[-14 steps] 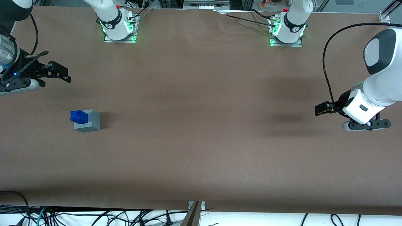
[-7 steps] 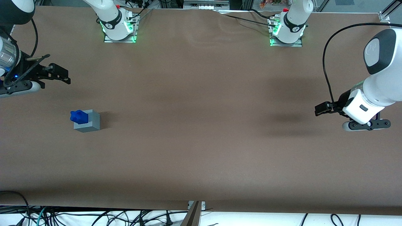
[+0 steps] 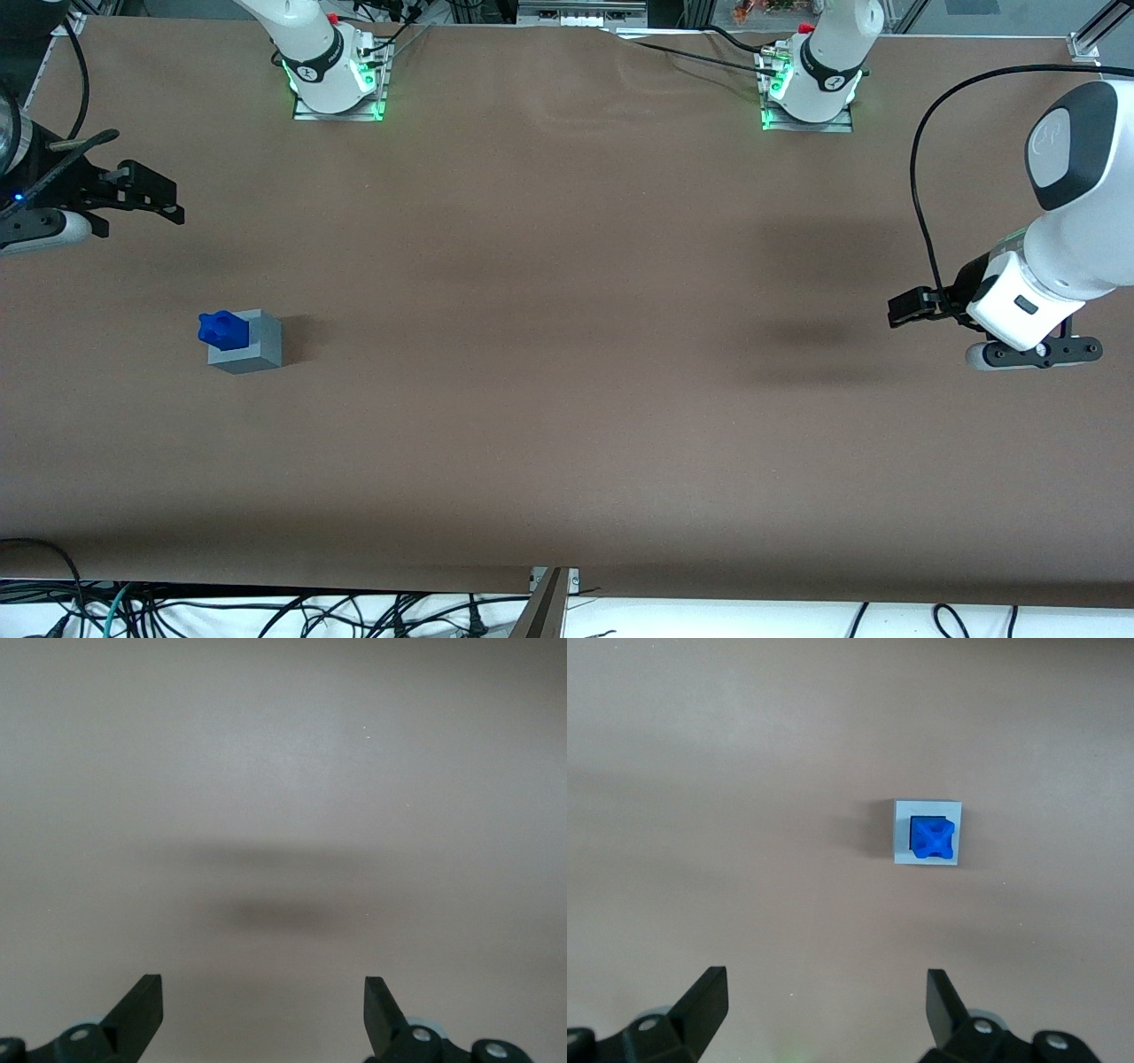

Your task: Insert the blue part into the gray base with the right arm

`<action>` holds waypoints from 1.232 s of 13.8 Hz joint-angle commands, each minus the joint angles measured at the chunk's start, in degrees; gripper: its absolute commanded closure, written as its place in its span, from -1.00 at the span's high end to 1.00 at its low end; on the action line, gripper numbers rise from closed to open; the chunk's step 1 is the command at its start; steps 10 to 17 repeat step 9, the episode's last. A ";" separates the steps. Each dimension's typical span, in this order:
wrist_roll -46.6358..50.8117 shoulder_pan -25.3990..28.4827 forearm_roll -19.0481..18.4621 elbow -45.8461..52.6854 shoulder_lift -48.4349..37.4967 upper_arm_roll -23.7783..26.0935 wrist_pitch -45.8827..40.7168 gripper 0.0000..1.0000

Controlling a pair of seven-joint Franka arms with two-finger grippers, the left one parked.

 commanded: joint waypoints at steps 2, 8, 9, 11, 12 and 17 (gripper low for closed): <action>0.38 -0.31 -0.72 1.96 1.52 0.39 -0.96 0.98; 0.20 -0.40 -1.60 2.04 1.44 0.04 -0.96 0.98; 0.20 -0.40 -1.69 2.04 1.26 0.04 -0.96 0.98; 0.20 -0.40 -1.69 2.04 1.26 0.04 -0.96 0.98; 0.20 -0.40 -1.69 2.04 1.26 0.04 -0.96 0.98; 0.20 -0.40 -1.69 2.04 1.26 0.04 -0.96 0.98</action>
